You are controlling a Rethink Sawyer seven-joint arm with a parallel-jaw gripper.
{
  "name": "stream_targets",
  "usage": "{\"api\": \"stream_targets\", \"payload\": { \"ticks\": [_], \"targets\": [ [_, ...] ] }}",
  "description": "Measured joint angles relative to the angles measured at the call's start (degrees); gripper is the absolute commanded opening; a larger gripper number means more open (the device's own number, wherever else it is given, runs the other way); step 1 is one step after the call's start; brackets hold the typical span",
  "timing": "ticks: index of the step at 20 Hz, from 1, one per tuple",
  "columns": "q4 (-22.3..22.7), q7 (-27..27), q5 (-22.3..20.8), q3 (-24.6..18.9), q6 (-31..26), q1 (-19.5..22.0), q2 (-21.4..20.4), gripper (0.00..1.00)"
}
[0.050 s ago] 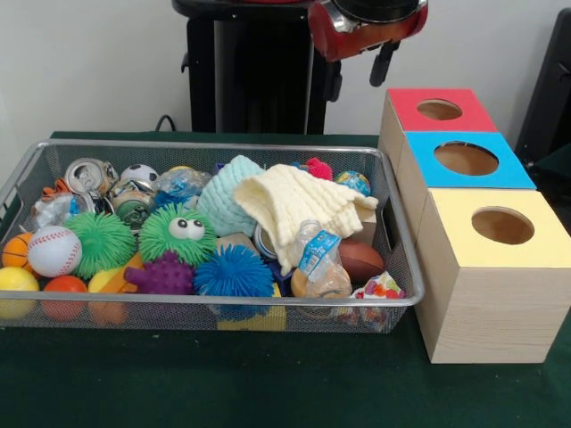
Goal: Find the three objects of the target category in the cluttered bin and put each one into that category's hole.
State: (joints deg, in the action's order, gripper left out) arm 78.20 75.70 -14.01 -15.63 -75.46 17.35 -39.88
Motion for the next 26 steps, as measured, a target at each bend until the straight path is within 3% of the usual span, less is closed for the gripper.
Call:
{"api": "stream_targets", "payload": {
  "ticks": [11, 17, 22, 26],
  "targets": [
    [-6.91, 0.0, 0.1, 1.69, 0.21, -0.02, 6.73, 1.0],
    [-8.11, 0.24, 0.1, 3.51, 1.65, -0.83, 9.27, 1.0],
    [-9.16, 3.2, 0.09, 7.05, 1.78, -3.38, 10.48, 1.0],
    [-9.18, 9.06, 0.11, 11.05, 1.77, -6.57, 10.17, 1.0]
  ]
}}
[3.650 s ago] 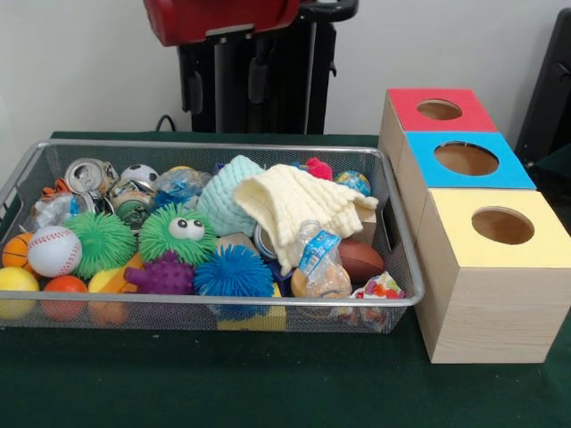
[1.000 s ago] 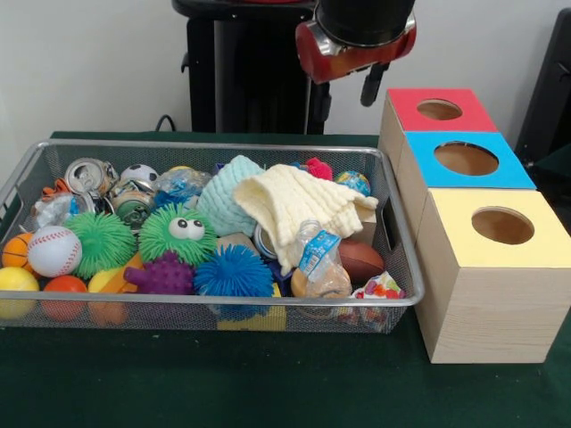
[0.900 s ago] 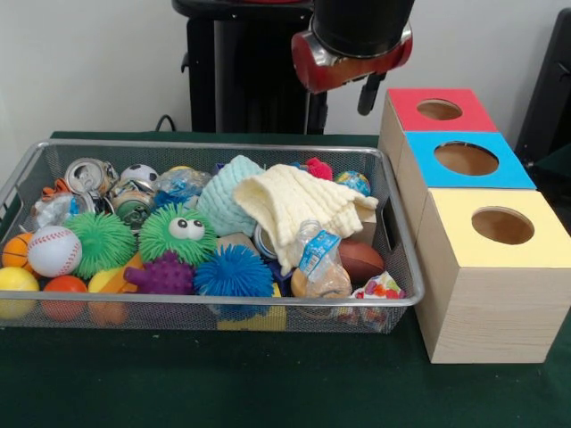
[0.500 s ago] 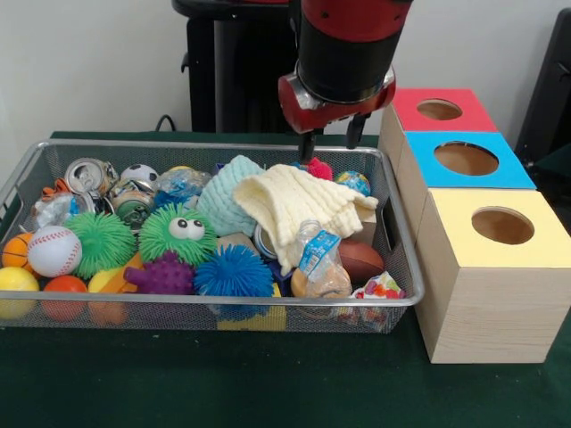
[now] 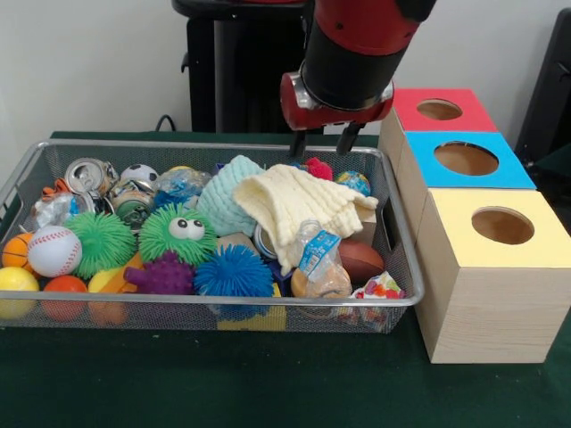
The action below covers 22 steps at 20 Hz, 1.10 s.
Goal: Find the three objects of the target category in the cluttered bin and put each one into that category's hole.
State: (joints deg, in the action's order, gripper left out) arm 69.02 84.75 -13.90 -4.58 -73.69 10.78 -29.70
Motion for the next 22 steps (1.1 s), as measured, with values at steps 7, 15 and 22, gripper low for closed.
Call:
{"api": "stream_targets", "payload": {
  "ticks": [7, 15, 22],
  "targets": [
    [0.02, 11.13, 0.32, 5.66, -0.01, -4.51, -2.0, 1.0],
    [0.01, 15.19, 4.33, 6.1, 2.93, -2.56, -3.07, 1.0],
    [0.09, 15.19, 5.93, 5.53, 16.01, 1.63, -1.95, 1.0]
  ]
}}
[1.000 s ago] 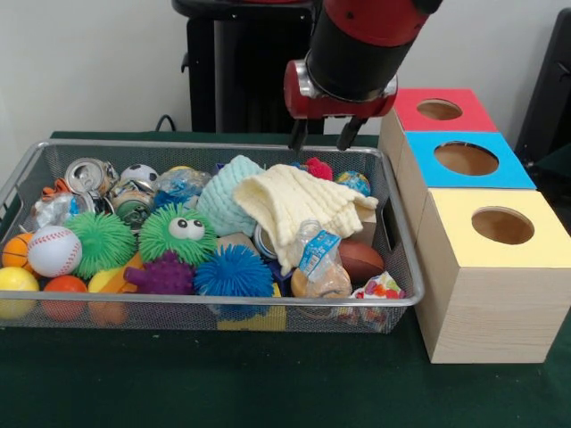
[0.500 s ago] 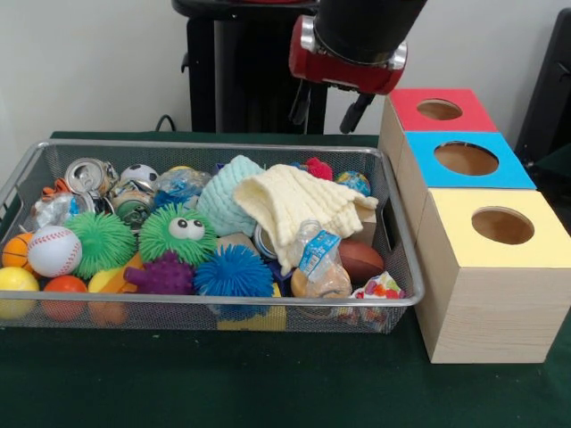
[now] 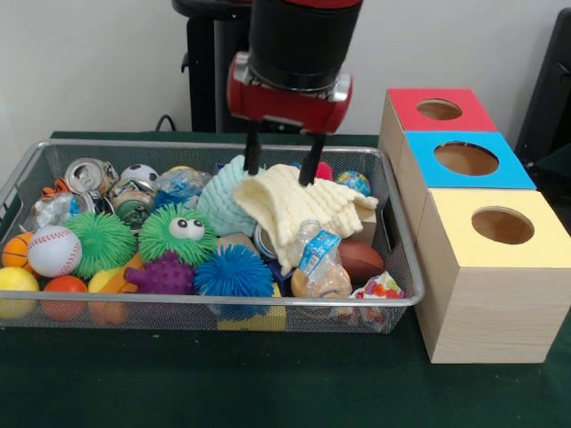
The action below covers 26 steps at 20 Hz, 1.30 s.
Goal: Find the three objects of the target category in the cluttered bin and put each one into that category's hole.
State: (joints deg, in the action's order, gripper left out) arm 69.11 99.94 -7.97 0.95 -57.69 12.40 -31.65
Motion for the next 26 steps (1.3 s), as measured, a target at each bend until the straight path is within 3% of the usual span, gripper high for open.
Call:
{"api": "stream_targets", "payload": {
  "ticks": [3, 7, 12, 20, 26],
  "targets": [
    [0.01, 0.0, -0.14, -1.36, 7.84, 1.85, 0.35, 1.0],
    [0.01, 0.0, -0.25, -3.1, 11.9, 3.13, 0.37, 1.0],
    [0.02, -0.07, -0.36, -5.24, 10.37, 3.27, 0.37, 1.0],
    [0.01, -0.96, -1.42, -9.67, 2.91, 3.41, 0.35, 1.0],
    [0.01, -1.11, -2.78, -12.82, 2.38, 4.65, 0.36, 1.0]
  ]
}}
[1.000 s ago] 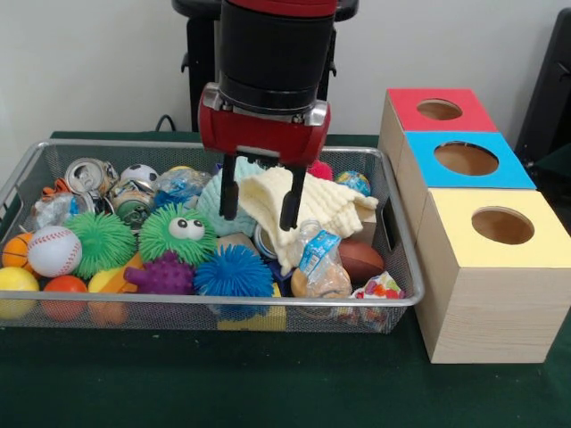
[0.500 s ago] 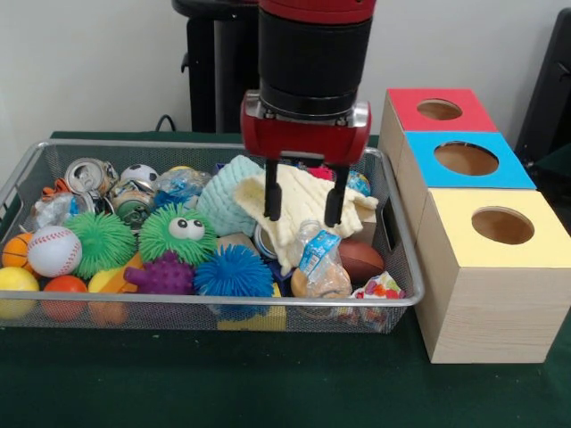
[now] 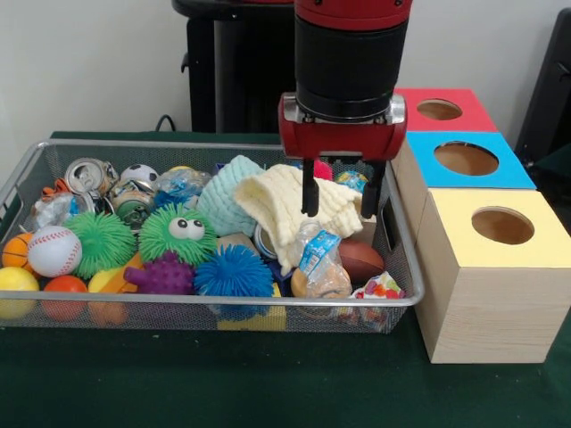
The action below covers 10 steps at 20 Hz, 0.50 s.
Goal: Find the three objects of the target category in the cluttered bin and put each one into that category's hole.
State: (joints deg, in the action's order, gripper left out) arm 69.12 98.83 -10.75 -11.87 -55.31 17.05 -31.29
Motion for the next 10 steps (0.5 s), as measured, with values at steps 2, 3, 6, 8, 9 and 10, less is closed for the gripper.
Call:
{"api": "stream_targets", "payload": {
  "ticks": [2, 3, 6, 8, 9, 10],
  "targets": [
    [0.0, 0.0, -0.58, -0.93, 0.0, 0.63, -0.01, 1.0],
    [-0.01, 0.0, -0.8, -1.31, 0.0, 0.9, -0.01, 1.0],
    [-0.01, 0.0, -1.72, -3.03, -0.01, 2.24, 0.05, 1.0],
    [-0.01, 0.0, -2.35, -4.07, 0.0, 3.04, 0.14, 1.0],
    [-0.01, 0.0, -2.55, -4.44, 0.0, 3.32, 0.18, 1.0],
    [-0.01, 0.0, -3.09, -5.44, 0.0, 4.11, 0.36, 1.0]
  ]
}}
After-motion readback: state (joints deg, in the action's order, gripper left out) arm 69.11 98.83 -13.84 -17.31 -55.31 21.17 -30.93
